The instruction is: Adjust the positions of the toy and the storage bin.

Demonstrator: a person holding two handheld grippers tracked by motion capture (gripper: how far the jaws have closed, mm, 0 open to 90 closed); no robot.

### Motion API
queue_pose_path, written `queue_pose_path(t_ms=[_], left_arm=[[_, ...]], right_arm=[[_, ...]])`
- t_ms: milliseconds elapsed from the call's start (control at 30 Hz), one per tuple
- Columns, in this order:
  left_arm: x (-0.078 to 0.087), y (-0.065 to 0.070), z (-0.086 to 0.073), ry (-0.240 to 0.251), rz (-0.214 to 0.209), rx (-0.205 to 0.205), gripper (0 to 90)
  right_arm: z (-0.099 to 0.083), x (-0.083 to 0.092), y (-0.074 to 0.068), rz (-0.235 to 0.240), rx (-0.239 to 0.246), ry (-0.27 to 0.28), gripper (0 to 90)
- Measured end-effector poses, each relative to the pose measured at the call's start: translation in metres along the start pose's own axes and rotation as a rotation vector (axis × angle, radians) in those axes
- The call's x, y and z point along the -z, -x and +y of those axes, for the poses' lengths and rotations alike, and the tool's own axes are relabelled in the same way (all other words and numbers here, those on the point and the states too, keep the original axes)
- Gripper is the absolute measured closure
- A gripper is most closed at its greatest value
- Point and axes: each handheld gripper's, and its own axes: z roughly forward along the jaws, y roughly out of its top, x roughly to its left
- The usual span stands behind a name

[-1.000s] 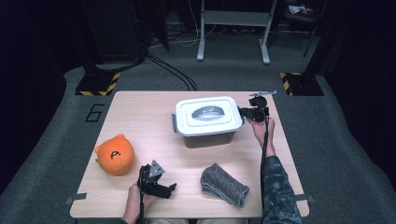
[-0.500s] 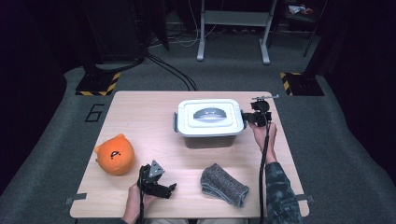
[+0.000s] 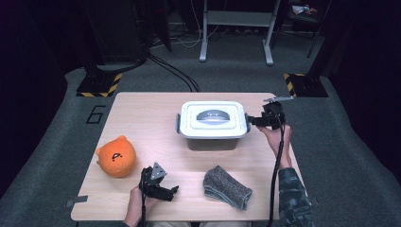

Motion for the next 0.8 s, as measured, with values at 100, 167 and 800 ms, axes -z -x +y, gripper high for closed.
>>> queue_pose_path(t_ms=[100, 167, 800], left_arm=[[0.0, 0.0, 0.0, -0.002, -0.002, 0.001, 0.3], [0.0, 0.0, 0.0, -0.002, -0.002, 0.001, 0.3], [0.0, 0.0, 0.0, -0.002, -0.004, 0.007, 0.3]], right_arm=[[0.005, 0.008, -0.007, 0.031, 0.044, -0.004, 19.9], [0.008, 0.009, -0.013, 0.063, 0.091, 0.002, 18.3], [0.038, -0.038, -0.067, 0.266, 0.322, -0.059, 34.7]])
